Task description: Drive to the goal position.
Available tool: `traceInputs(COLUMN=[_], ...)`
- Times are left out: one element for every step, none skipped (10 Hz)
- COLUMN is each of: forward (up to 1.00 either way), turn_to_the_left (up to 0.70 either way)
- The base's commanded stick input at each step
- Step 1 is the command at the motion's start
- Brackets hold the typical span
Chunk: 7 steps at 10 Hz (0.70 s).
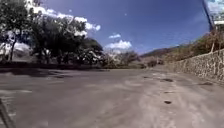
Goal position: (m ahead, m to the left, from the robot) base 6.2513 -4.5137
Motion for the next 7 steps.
traceInputs(forward=[0.7, 0.7, 0.7, 0.7, 0.7, 0.7, 0.7], turn_to_the_left=[0.0, 0.0, 0.0, 0.0, 0.0, 0.0, 0.0])
